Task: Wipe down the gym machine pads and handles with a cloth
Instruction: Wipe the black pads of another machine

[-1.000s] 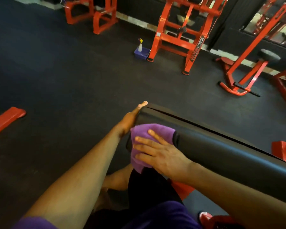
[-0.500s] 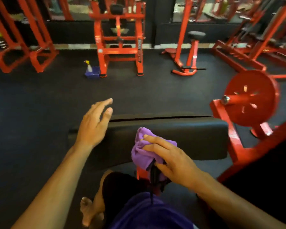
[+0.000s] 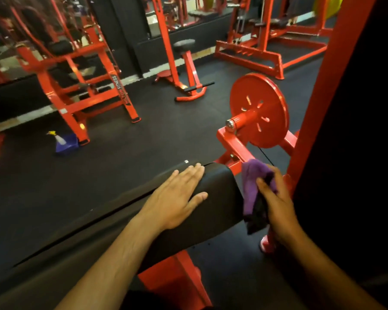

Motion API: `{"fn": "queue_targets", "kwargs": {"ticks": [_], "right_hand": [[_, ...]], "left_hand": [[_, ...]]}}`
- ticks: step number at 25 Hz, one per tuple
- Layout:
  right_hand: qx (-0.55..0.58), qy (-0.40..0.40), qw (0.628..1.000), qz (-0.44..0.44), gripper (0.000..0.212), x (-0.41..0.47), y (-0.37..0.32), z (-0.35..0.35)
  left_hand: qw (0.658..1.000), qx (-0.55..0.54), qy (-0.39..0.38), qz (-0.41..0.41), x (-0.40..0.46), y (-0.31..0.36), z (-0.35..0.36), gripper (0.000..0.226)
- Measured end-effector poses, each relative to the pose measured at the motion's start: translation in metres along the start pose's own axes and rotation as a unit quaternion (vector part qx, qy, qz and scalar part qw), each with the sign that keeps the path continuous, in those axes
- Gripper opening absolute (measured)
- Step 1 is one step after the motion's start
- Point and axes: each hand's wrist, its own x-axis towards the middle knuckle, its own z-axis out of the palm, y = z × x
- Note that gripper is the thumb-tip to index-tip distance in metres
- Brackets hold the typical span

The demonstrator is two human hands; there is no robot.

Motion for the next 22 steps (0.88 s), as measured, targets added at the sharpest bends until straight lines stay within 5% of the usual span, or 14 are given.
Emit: {"fn": "queue_targets", "kwargs": {"ticks": [4,10,15,19,22], "right_hand": [[-0.095,-0.134,0.985,-0.053,0.023,0.053,-0.005,0.037],[-0.081,-0.178,0.98,-0.023,0.057,0.013,0.036,0.003],[0.031,-0.12,0.989,0.081,0.029,0.031,0.047,0.004],[0.083,-0.189,0.978,0.017,0.017,0.069,0.037,0.008],[0.062,-0.212,0.972,0.076,0.028,0.049,0.048,-0.005]], "left_hand": [[0.998,-0.032,-0.055,-0.02,0.028,0.004,-0.004,0.082],[0.997,-0.031,-0.061,-0.019,0.024,-0.001,-0.004,0.077],[0.991,-0.071,-0.111,0.001,0.03,-0.008,-0.011,0.077],[0.987,-0.1,-0.127,0.011,0.033,-0.015,-0.013,0.075],[0.989,-0.086,-0.118,0.003,0.031,-0.009,-0.015,0.074]]}}
